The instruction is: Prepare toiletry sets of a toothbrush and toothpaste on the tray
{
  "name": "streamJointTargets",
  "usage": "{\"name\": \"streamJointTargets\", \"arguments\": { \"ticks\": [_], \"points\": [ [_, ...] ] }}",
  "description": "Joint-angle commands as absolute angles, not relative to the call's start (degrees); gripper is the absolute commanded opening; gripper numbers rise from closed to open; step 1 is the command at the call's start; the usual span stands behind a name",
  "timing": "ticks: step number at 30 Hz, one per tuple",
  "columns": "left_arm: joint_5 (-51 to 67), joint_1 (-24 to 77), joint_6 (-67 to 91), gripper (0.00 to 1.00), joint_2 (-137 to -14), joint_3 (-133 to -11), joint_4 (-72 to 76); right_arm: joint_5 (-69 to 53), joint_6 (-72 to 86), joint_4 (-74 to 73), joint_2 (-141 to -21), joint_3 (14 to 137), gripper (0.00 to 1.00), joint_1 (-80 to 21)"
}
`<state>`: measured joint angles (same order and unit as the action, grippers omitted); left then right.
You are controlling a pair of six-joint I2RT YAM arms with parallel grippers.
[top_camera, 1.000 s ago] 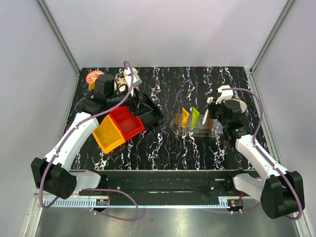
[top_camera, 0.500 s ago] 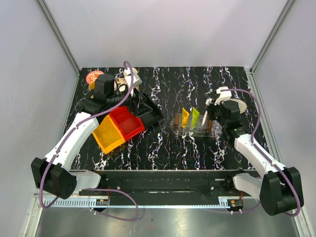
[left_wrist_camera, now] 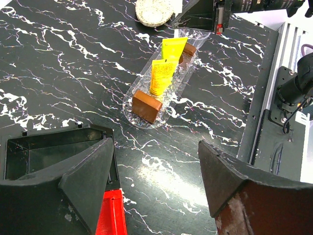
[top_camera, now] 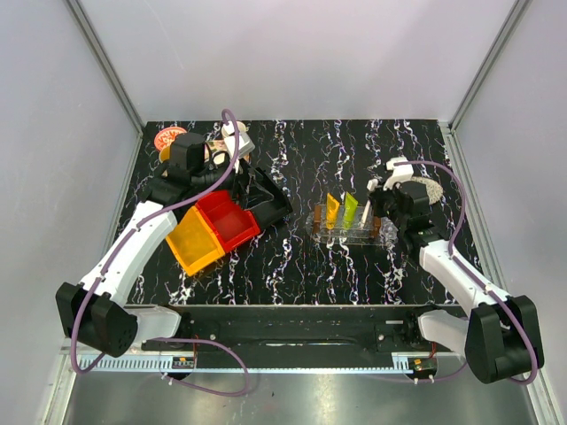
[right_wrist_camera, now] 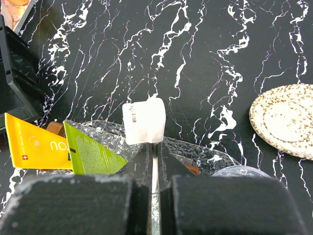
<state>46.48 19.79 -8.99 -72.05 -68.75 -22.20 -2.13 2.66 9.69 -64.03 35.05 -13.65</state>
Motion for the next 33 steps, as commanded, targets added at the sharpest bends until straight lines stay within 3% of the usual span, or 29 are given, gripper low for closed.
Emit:
{"name": "streamJointTargets", "arguments": {
  "ticks": [1,33],
  "points": [
    [48.0,19.6,-9.4,0.74,-71.1,-68.2,-19.3,-3.4,1.8,14.0,-64.2,34.9,0.00,-13.3],
    [49.0,19.2,-9.3,0.74,-71.3,-68.2,-19.4,-6.1,-1.8,20.0,-64.9,31.7,0.00,-13.3]
  ]
}}
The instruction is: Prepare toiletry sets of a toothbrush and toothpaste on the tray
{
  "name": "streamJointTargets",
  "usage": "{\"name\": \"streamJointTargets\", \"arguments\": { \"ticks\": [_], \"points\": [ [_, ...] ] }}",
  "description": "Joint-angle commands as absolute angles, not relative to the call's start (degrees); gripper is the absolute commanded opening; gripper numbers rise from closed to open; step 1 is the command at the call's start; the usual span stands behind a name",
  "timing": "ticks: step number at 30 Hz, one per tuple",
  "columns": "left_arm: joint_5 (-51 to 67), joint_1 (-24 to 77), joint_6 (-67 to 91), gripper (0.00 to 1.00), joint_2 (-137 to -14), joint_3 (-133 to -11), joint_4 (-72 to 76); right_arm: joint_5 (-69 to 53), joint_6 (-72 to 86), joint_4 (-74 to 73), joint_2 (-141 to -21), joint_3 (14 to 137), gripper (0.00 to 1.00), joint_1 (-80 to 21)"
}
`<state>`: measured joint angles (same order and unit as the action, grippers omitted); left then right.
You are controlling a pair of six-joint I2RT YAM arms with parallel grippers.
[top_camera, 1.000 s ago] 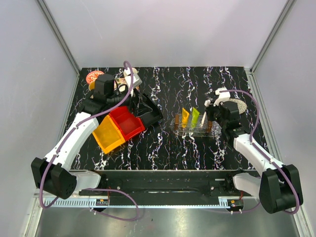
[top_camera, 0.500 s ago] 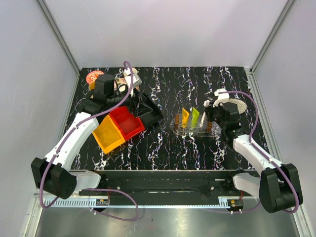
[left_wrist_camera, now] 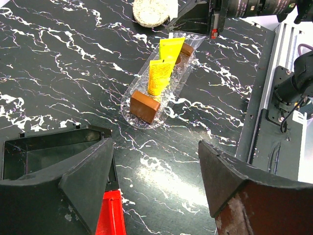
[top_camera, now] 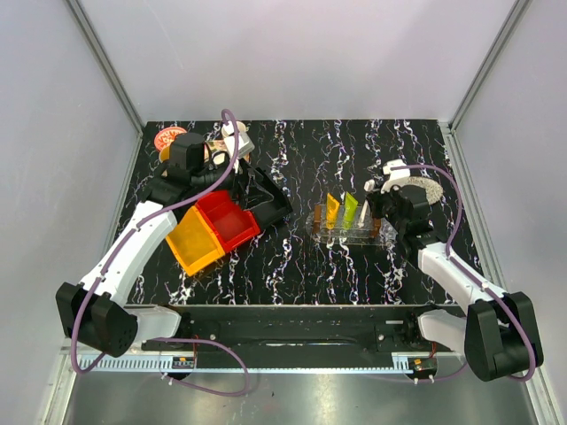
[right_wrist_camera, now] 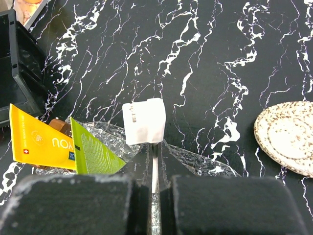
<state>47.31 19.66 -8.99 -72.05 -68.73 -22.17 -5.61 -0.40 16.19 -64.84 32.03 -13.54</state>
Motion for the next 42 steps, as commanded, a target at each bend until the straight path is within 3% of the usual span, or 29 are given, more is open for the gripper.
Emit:
{"name": "streamJointTargets", "arguments": {
  "ticks": [1,38,42],
  "points": [
    [49.0,19.2,-9.3,0.74,-71.3,-68.2,-19.5,-6.2,-1.8,20.0,-65.0,31.8,0.00,-13.2],
    [49.9,18.5,-9.8,0.74,-71.5,-67.9,-20.0,-7.0,-2.1,21.8,-66.2,30.5,0.00,-13.3],
    [50.1,18.4,-10.0,0.74,-71.5,-67.9,-20.3,-7.0,-2.2,22.1,-66.3,30.4,0.05,-13.2]
  ]
}}
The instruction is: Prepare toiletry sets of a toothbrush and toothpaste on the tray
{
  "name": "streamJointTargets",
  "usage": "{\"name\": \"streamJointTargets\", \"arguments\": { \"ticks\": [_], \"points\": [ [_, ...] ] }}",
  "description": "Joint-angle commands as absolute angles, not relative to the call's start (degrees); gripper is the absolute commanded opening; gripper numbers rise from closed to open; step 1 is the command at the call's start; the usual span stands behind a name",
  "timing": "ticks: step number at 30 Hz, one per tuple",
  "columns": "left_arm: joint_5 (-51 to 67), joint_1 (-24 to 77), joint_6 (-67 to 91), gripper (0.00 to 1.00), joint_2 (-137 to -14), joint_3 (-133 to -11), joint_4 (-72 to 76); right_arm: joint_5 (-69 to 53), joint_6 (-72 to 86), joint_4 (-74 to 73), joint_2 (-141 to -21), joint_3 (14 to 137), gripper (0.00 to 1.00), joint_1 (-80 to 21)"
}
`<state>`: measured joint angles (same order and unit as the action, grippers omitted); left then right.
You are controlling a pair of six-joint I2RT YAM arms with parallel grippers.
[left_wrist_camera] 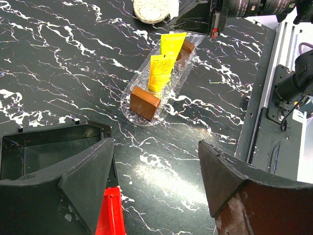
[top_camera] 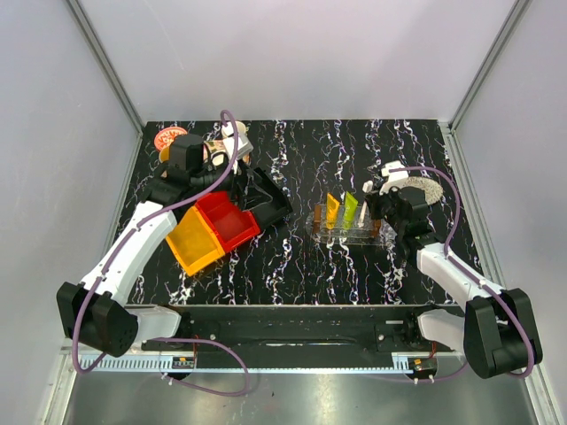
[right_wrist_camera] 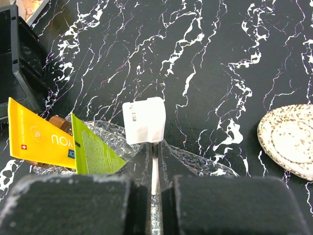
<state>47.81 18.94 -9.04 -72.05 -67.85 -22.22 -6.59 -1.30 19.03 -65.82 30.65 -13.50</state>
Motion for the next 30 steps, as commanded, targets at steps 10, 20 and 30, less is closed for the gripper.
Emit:
{"name": "streamJointTargets", "arguments": {
  "ticks": [10,20,30],
  "points": [
    [50.1,18.2,-10.0,0.74,-71.6,-67.9,-20.5,-6.9,-2.2,22.5,-66.2,30.1,0.11,-12.8],
    [50.3,18.0,-10.3,0.74,-71.5,-67.9,-21.0,-6.9,-2.3,22.5,-66.3,30.1,0.18,-12.5],
    [50.5,17.8,-10.5,0.74,-71.6,-67.9,-21.1,-6.8,-2.3,22.6,-66.1,30.2,0.23,-12.2]
  ]
}}
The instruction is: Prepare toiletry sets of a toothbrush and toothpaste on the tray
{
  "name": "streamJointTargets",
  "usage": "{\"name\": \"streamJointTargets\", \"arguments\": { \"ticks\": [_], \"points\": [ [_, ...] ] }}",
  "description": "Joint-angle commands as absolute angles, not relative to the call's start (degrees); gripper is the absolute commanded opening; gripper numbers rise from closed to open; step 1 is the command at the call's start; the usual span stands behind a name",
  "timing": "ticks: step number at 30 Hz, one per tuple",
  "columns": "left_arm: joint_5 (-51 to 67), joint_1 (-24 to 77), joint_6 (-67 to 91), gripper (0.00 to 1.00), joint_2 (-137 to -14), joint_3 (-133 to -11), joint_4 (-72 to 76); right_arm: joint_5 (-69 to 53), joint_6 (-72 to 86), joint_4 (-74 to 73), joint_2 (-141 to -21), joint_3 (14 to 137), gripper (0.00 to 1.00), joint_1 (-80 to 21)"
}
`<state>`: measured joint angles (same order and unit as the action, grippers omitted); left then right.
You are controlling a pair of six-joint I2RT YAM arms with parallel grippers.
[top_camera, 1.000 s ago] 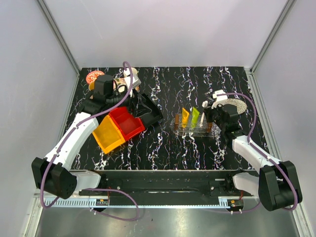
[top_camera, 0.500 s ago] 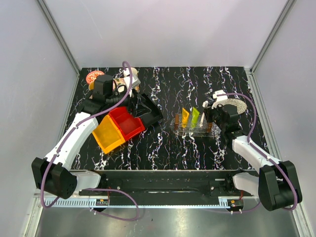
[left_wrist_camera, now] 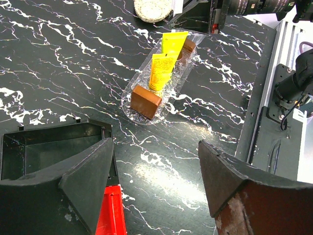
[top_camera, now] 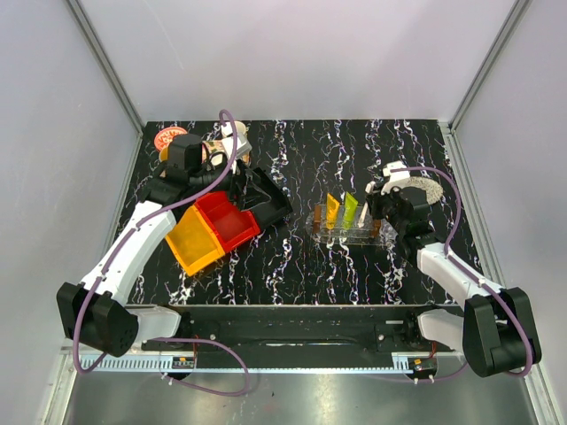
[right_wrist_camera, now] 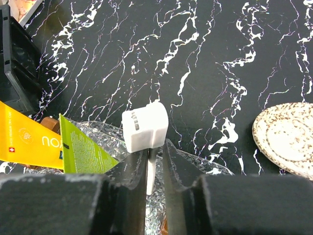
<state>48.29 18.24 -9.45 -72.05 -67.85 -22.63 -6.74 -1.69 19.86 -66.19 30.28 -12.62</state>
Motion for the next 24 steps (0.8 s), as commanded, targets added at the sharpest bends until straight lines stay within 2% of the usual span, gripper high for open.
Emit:
{"name": "streamJointTargets", "arguments": {
  "ticks": [1,24],
  "points": [
    [50.5,17.9,-10.5,0.74,-71.5,-67.9,-21.1,-6.7,-2.3,22.6,-66.1,30.2,0.24,-12.1],
    [50.8,17.5,-11.1,0.74,-71.5,-67.8,-21.5,-8.5,-1.9,20.2,-65.7,30.8,0.40,-11.6]
  ]
}}
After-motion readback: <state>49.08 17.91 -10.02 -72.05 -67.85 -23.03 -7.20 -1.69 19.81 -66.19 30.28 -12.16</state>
